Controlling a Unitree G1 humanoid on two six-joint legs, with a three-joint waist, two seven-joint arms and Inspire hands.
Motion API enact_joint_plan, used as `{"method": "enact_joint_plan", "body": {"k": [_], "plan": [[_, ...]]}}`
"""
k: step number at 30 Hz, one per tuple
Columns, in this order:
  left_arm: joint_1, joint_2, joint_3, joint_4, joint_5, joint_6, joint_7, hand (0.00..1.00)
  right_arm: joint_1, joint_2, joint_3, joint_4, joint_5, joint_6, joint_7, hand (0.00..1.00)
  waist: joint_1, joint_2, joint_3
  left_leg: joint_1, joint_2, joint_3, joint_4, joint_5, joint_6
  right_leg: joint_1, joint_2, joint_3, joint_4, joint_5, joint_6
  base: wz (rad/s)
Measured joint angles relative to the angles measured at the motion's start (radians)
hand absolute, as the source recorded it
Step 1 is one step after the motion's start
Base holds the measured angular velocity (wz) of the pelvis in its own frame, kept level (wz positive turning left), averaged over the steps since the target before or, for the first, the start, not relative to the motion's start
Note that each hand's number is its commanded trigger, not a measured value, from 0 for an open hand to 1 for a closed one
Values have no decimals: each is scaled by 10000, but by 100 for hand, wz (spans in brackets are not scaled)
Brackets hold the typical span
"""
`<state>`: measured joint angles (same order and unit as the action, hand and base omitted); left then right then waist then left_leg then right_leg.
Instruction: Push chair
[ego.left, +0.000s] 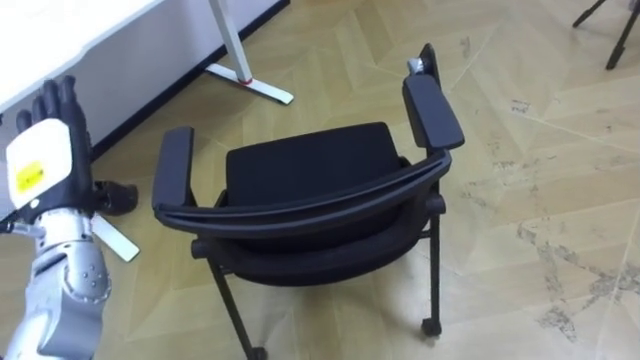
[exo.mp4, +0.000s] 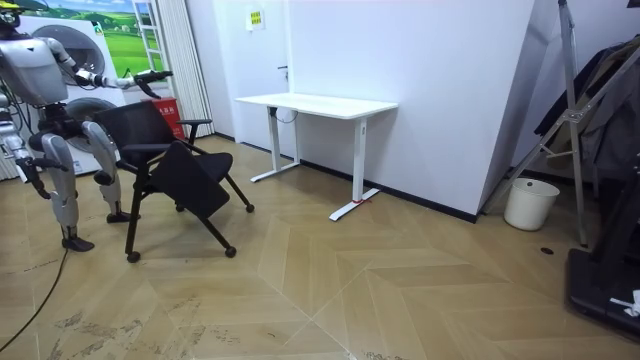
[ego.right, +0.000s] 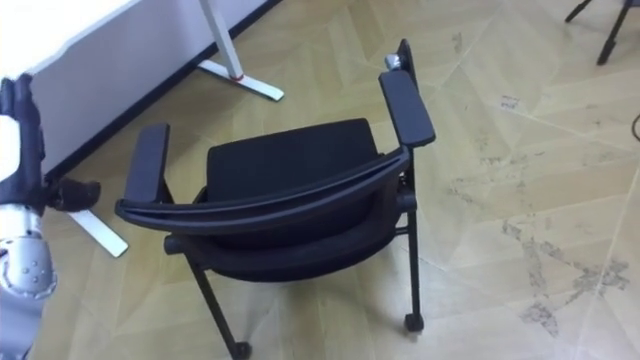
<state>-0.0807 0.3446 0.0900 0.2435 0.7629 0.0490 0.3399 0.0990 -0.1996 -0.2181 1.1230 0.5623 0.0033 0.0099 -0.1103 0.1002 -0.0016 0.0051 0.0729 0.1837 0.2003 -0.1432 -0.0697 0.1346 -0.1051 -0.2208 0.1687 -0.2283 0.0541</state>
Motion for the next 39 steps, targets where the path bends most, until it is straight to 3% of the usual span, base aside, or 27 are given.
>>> {"method": "enact_joint_plan", "body": {"k": [6,16,19,22,28,30,34,39], "plan": [[-12,311,-228,-315,376,229,-890,0,-19,-30,-4,-10,4,0,-15,0,-73,158,-26,-31,5,-10,36,0,0,-12,1,-26,5,0,0,0],[-100,750,-434,-410,444,902,-2342,0,-62,-182,1,111,-108,156,-66,0,-268,328,60,-125,4,-10,45,0,0,-95,2,-44,-3,0,0,0],[-100,834,-596,-443,1275,1066,-2995,0,-72,-241,-28,253,-5,195,-140,0,-280,346,55,-121,2,-11,43,0,0,-95,1,-31,-1,0,0,0],[-99,844,-626,-797,1735,1274,-3676,0,-97,-306,-145,423,-28,199,-239,0,-285,356,63,-125,-1,-15,36,0,0,-93,-1,-39,-1,0,0,0],[-100,1192,-1074,-2018,1813,1626,-5292,0,-174,-449,-312,419,-230,195,-434,0,-350,415,77,-163,-3,-14,36,0,0,-143,-7,-18,1,-1,0,0],[-106,1505,-1205,-2279,1798,1683,-6020,0,-336,-452,-402,419,-224,192,-474,0,-502,456,63,-186,-2,-14,42,0,0,-159,-8,-20,0,-1,0,0],[-396,1608,-1343,-2687,1800,1921,-7109,0,-411,-452,-435,410,-235,190,-511,0,-514,462,59,-194,-3,-12,42,0,0,-174,-14,-3,0,-1,0,0],[-800,2174,-1846,-3458,1813,2258,-8601,0,-455,-624,-448,497,-507,175,-459,0,-594,515,50,-270,-25,-73,62,0,0,-181,-26,-36,-15,-1,1,4]]}}
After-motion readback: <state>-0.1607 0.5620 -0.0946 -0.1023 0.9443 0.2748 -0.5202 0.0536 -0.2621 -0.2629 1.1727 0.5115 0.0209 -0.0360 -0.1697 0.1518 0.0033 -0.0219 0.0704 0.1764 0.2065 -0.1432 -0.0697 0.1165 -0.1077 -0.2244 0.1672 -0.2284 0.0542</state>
